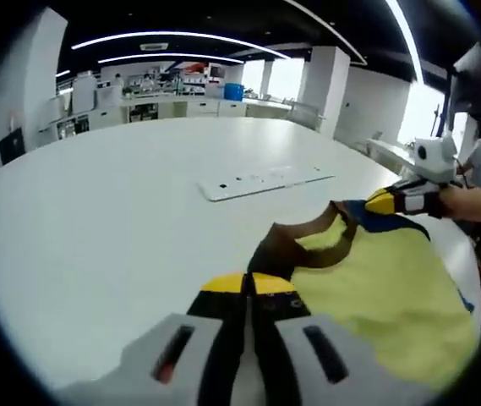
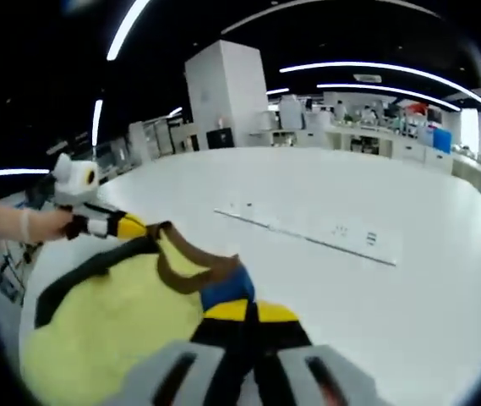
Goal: Fold the garment on the visible template until the final outline fits inside the template.
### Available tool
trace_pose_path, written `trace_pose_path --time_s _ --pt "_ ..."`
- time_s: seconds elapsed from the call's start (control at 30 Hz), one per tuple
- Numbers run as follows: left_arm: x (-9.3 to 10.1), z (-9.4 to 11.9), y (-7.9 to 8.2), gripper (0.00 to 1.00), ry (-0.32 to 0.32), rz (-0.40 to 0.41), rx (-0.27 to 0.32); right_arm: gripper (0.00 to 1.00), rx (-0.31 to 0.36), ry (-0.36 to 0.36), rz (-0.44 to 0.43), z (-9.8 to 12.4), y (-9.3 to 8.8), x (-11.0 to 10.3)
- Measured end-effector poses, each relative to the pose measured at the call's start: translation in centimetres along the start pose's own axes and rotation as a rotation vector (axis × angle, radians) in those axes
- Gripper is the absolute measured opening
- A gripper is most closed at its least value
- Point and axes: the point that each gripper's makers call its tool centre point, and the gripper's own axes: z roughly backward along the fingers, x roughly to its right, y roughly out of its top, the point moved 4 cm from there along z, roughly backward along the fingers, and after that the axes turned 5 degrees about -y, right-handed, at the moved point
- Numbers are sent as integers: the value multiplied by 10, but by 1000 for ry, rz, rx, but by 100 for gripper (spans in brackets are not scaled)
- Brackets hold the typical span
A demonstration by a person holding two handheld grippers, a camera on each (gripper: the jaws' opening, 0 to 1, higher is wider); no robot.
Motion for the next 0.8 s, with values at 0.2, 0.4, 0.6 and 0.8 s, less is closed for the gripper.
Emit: trace_pose_path --time_s 0.2,0.4,0.6,0.8 --pt "1 -6 -2 0 1 -3 0 0 -22 -10 -11 -5 -8 5" --pt "-2 -10 -6 0 9 12 2 0 -22 -13 -32 -10 -9 10" --pt "-1 -8 -3 1 0 -35 4 6 -22 -13 -26 -8 -7 10" --pt "13 -2 4 37 -65 -82 11 48 1 -1 -21 -1 1 3"
